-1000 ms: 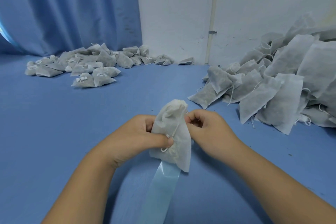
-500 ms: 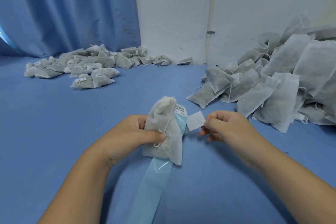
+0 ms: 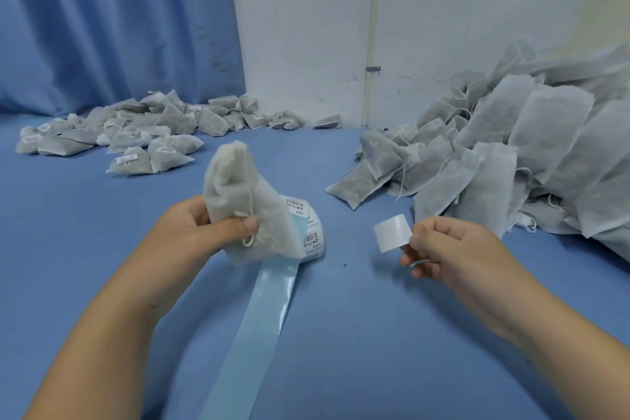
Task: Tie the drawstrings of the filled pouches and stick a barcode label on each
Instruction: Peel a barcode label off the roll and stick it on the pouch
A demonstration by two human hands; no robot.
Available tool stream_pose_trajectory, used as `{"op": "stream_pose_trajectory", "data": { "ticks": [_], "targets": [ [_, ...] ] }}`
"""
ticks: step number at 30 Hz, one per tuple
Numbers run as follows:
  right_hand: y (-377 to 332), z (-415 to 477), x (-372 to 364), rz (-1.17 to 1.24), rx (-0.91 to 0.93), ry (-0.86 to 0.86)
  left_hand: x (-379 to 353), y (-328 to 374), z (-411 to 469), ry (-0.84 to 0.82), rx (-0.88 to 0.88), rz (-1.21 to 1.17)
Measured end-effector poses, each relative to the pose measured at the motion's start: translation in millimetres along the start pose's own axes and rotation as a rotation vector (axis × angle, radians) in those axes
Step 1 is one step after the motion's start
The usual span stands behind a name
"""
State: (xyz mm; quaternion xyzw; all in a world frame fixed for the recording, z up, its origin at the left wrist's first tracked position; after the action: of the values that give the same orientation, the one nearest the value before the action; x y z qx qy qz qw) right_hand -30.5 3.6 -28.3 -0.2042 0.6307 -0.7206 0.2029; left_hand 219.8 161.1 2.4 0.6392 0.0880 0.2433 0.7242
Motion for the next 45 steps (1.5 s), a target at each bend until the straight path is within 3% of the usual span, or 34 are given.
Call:
{"op": "stream_pose_trajectory", "data": {
  "ticks": [3, 8, 11, 16, 25, 36, 39, 45],
  "targets": [
    [-7.9, -6.3, 9.2, 0.138, 0.023, 0.01, -27.5, 22.2, -1.8, -0.096, -0.022, -0.075],
    [-40.5, -16.9, 32.0, 0.514, 0.199, -0.06, -106.5, 47.9, 9.9, -0.279, 0.062, 0.06],
    [-58.0, -25.6, 37.5, 0.61, 0.292, -0.146, -147.4, 47.3, 17.5, -0.333, 0.121, 0.101],
    [-55.5, -23.8, 41.2, 0.594, 0.258, -0.121, -180.3, 28.2, 22.0, -0.416, 0.163, 0.039],
    [-44.2, -23.0, 27.3, 0.494, 0.149, -0.129, -174.5, 10.9, 20.3, -0.515, 0.129, -0.046],
    [-42.8, -24.1, 26.4, 0.565, 0.136, -0.071, -173.0, 4.9, 22.5, -0.408, 0.217, -0.161],
    [-49.7, -26.1, 36.6, 0.413, 0.203, 0.049, -169.4, 3.6, 26.1, -0.288, 0.215, -0.194],
    [-68.4, -45.7, 39.9, -0.483, 0.582, 0.361, -163.8, 4.7, 27.2, -0.125, 0.17, -0.226]
  ]
}}
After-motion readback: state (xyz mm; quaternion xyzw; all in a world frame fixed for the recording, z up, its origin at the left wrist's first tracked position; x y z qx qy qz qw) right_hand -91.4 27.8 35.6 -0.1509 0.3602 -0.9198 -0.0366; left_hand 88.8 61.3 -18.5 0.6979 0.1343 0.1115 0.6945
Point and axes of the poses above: each hand's wrist, its own z-axis towards the middle knuckle, its own x-axis out of the back of the hand, y = z × x, the point moved 4 cm from there along z, towards the middle knuckle, and after that the axes turned 2 degrees about x, right-handed, at the moved point
